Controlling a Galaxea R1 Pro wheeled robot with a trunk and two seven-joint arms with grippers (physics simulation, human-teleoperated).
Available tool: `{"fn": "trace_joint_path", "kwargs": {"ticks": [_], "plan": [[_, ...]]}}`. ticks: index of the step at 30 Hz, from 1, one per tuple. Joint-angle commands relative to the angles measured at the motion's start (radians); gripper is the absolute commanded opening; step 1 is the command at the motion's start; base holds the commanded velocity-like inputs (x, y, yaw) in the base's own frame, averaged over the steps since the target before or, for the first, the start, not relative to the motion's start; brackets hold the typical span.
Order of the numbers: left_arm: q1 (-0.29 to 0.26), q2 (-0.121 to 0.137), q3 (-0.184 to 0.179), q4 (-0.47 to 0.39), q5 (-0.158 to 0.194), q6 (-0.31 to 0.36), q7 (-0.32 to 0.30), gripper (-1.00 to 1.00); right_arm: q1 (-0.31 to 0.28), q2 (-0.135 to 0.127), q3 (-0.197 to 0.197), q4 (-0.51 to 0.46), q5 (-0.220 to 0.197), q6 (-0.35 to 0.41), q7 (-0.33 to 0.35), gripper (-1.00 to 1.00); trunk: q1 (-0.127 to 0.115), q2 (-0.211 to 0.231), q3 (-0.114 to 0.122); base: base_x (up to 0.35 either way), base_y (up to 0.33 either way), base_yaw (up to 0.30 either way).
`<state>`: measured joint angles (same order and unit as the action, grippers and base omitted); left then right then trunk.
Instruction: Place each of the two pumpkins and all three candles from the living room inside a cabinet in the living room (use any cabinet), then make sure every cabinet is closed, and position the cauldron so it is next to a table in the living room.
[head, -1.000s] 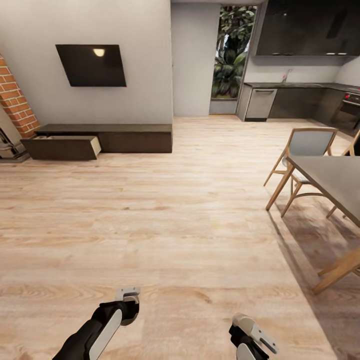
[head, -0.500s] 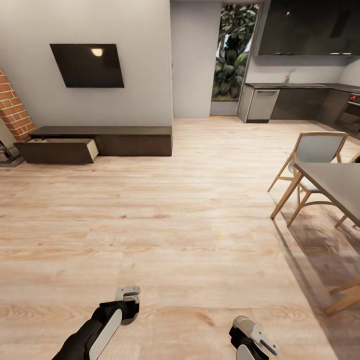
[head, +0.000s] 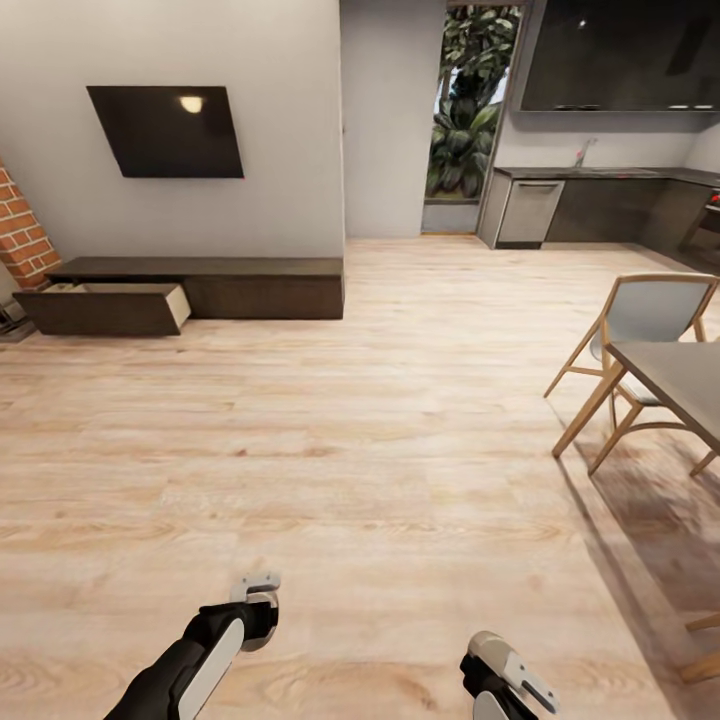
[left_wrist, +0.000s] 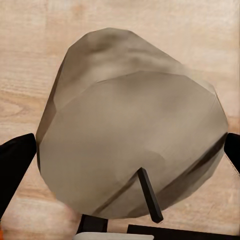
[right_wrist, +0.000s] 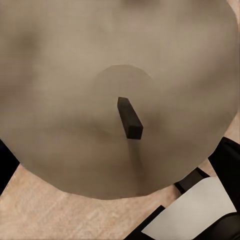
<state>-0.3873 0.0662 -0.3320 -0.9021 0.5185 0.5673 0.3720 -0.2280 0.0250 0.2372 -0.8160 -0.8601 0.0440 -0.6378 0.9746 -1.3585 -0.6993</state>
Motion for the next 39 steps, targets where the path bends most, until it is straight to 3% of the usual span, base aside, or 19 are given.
{"fn": "trace_joint_path", "kwargs": {"ticks": [1,39], "plan": [[-0.001,0.001,-0.005,-0.002,0.009,0.002,0.01,-1.0,-0.001,0.0,0.002,-0.002,0.0,0.004,-0.007,-1.0,0.001,0.0,-0.001,0.333,0.0,0.0],[-0.001,0.001,-0.005,-0.004,0.01,0.003,0.009,-1.0,-0.001,0.003,0.002,0.02,0.0,-0.002,-0.007,-1.0,0.001,0.0,-0.001,0.333,0.0,0.0]]}}
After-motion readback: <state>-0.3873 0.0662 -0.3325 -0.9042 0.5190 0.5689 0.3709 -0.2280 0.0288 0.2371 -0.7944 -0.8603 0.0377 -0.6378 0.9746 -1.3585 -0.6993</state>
